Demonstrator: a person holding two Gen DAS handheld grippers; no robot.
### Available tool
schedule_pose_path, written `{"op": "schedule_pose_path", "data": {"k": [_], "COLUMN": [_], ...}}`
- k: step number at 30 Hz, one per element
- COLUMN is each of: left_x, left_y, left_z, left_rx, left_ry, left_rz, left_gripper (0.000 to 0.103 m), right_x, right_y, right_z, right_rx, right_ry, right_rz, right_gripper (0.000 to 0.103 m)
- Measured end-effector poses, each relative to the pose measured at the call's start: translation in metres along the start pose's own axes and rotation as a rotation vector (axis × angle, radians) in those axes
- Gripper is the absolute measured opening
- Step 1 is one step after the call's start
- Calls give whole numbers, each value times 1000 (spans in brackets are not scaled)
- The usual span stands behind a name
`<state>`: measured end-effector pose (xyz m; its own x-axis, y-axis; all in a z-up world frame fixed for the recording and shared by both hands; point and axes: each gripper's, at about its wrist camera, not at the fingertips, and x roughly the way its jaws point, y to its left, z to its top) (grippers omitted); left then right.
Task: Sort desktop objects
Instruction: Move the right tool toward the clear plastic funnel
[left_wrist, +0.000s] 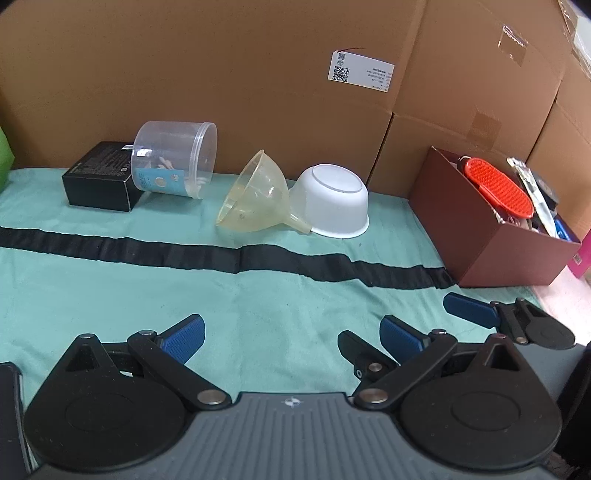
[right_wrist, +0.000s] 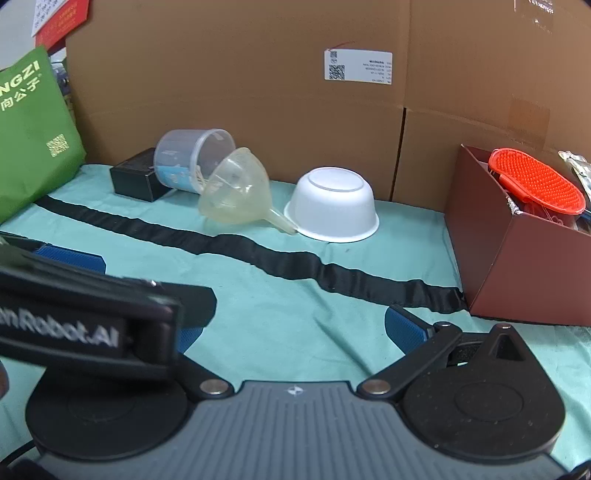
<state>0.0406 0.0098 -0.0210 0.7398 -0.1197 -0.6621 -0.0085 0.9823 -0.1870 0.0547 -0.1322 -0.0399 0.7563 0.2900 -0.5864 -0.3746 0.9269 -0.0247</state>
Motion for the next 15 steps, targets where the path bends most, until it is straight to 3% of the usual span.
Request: {"op": "schedule_pose_path", "data": {"k": [15], "left_x": [45], "left_y": [3], "left_z": [36], "left_rx": [-65], "left_ry": [34], "left_rz": [-92], "left_gripper": [102], "right_x": [40], "right_y": [-29], "right_z": [15], "right_rx": [21], "right_ry": [-6], "right_rz": [-10], "right_gripper": [101]}}
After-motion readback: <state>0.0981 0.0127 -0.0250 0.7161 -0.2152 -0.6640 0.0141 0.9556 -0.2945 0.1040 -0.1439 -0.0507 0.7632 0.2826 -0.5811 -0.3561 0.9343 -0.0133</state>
